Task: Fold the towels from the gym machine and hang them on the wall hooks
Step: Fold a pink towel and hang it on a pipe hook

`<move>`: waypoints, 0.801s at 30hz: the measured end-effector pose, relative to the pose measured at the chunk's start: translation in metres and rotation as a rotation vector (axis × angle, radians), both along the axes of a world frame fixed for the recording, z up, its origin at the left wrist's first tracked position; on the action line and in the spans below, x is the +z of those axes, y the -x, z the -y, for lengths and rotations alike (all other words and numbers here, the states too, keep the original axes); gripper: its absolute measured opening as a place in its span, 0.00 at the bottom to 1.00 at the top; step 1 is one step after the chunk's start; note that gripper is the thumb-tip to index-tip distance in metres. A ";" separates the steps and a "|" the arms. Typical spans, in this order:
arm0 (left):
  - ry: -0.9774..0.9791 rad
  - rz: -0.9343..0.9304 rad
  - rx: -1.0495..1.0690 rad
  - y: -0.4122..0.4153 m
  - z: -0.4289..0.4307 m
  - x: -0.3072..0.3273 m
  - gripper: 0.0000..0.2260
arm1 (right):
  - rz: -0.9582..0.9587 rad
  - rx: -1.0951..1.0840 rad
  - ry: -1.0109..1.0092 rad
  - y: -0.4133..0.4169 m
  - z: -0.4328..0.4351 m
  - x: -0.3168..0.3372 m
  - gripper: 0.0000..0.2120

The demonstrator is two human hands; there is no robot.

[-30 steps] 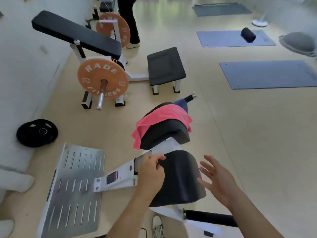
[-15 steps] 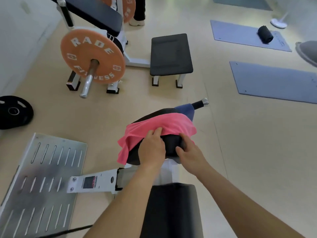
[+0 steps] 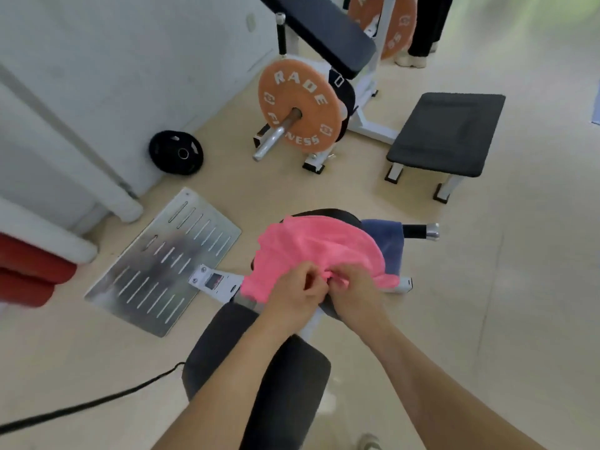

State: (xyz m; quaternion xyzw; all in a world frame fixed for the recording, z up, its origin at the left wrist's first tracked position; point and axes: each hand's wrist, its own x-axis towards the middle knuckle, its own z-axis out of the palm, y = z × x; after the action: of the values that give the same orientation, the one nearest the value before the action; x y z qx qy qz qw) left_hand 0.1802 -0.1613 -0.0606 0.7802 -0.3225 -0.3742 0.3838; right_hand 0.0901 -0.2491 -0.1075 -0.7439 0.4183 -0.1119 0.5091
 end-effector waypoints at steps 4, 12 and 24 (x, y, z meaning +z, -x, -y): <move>-0.021 -0.230 0.197 0.033 -0.042 0.055 0.09 | 0.037 0.171 -0.178 0.047 -0.002 0.050 0.08; 0.090 -0.576 0.066 0.062 -0.154 0.140 0.13 | -0.118 0.859 -0.162 0.088 0.015 0.190 0.09; 0.047 -0.236 0.417 0.147 -0.296 0.163 0.15 | -0.362 1.119 0.155 0.110 -0.018 0.259 0.03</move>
State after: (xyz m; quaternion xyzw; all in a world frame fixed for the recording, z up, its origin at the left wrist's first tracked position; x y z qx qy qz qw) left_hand 0.0328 0.1343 0.1019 0.7716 -0.1159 -0.3680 0.5057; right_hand -0.0204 -0.2314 0.1512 -0.8937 0.0332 0.2720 0.3552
